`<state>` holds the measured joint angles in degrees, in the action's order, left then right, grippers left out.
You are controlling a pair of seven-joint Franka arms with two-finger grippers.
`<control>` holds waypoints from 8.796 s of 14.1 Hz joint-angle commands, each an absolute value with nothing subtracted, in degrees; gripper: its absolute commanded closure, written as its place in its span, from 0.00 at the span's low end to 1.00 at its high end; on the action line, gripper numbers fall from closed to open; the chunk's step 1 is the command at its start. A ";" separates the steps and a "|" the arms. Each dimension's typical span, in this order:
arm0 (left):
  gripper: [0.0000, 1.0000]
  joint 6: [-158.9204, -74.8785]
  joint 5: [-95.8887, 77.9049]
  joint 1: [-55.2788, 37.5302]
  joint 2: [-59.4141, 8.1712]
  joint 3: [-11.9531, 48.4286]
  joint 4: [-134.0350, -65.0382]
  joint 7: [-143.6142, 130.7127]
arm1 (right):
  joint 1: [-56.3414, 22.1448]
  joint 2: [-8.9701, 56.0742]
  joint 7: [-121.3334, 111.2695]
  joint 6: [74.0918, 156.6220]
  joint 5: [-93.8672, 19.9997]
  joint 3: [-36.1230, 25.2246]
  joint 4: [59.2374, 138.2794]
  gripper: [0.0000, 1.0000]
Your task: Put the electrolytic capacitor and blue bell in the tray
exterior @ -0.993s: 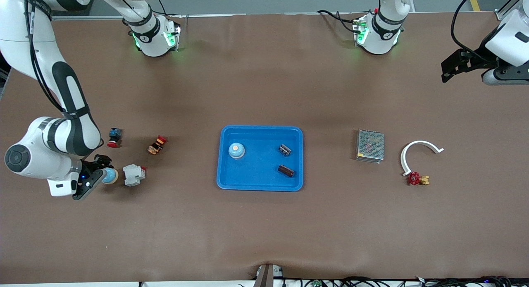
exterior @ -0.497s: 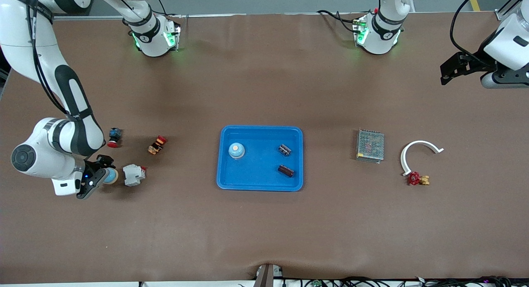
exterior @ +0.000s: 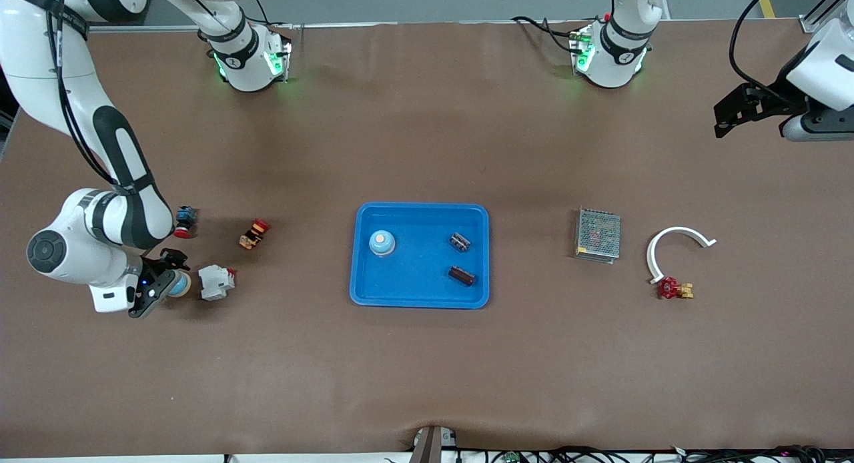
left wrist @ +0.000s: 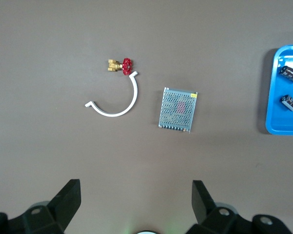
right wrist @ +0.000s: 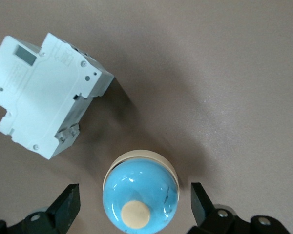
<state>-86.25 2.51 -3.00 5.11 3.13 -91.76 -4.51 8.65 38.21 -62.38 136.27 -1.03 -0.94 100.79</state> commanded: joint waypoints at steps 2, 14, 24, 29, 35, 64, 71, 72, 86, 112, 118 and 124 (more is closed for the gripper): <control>0.00 -85.61 2.03 -1.76 4.48 2.46 -88.95 -3.52 | 10.37 38.41 -63.11 138.08 -0.62 -0.18 101.78 0.00; 0.00 -85.52 1.67 -2.02 4.57 2.64 -88.24 -3.52 | 10.28 38.76 -62.93 138.69 -1.32 -0.09 101.78 0.04; 0.00 -84.20 1.76 -1.93 4.48 2.81 -88.51 -3.16 | 10.11 38.24 -60.48 133.45 -3.24 0.09 99.24 0.50; 0.00 -84.20 1.85 -2.02 4.48 2.99 -88.94 -3.25 | 6.43 34.38 -47.06 117.10 -3.17 0.09 89.22 0.50; 0.00 -83.85 1.76 -1.76 4.48 2.99 -89.56 -3.16 | -1.30 30.77 -19.22 102.84 -3.87 0.26 80.42 0.50; 0.00 -84.11 2.11 -1.93 2.20 2.99 -89.65 -4.22 | -33.13 47.81 40.34 130.69 -7.38 0.18 76.64 0.50; 0.00 -84.02 1.93 -1.93 2.28 2.99 -89.65 -4.22 | -35.33 50.53 39.82 130.96 -6.51 -0.26 75.59 0.50; 0.00 -83.94 1.85 -1.93 2.29 2.99 -89.74 -4.22 | -35.33 50.71 39.81 131.04 -6.24 -0.18 75.59 0.50; 0.00 -84.02 1.76 -1.85 2.29 2.81 -89.65 -4.22 | -34.37 51.86 39.46 133.07 -2.90 -0.18 75.59 0.00; 0.00 -83.05 -0.70 0.18 4.75 3.25 -90.26 -4.31 | -28.93 1.08 24.89 89.65 -3.08 0.35 92.97 0.00; 0.00 -83.41 -0.88 -0.09 4.39 5.27 -90.26 -7.91 | -19.10 -7.37 16.99 89.12 -2.20 1.84 99.48 0.00; 0.00 -83.41 -0.09 -0.09 4.31 5.89 -90.18 -7.65 | -6.17 -7.74 13.10 90.17 -2.20 2.11 99.93 0.00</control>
<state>-83.31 -0.08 -0.21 4.11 5.49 -90.22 -7.30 -10.28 -6.61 13.52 89.26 -2.52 0.46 98.54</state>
